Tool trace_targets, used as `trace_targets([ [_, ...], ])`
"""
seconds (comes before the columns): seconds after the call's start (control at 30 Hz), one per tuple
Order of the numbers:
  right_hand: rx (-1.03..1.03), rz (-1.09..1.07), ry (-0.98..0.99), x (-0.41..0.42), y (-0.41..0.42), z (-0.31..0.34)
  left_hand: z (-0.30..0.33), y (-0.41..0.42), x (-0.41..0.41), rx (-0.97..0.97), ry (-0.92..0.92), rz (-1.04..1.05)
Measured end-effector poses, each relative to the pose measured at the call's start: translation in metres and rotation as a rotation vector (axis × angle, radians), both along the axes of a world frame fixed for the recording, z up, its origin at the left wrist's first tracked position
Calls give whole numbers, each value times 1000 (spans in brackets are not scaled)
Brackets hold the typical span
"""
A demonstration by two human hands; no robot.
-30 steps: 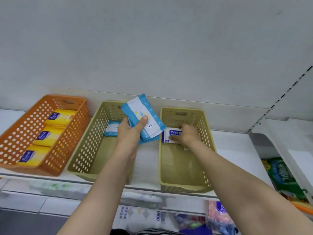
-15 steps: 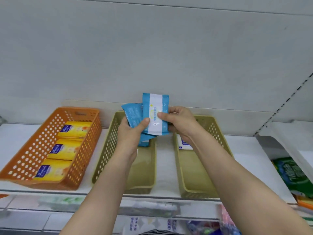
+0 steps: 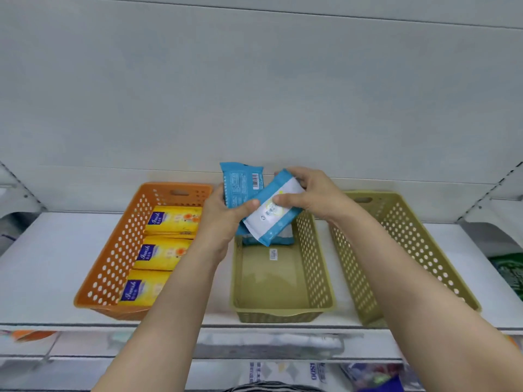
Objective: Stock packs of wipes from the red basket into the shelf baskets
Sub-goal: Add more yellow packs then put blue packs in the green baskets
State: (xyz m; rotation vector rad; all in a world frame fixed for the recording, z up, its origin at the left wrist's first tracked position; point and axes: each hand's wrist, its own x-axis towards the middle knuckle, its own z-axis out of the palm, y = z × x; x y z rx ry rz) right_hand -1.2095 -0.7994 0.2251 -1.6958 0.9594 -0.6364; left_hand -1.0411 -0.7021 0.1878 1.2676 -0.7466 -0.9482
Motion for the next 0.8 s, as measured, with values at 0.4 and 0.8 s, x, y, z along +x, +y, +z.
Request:
trace_targets([
  [0.4, -35, -234, 741, 32, 26, -73, -29, 8, 50, -22, 80, 132],
  [0.8, -334, -219, 905, 46, 26, -105, -26, 20, 39, 39, 150, 50],
])
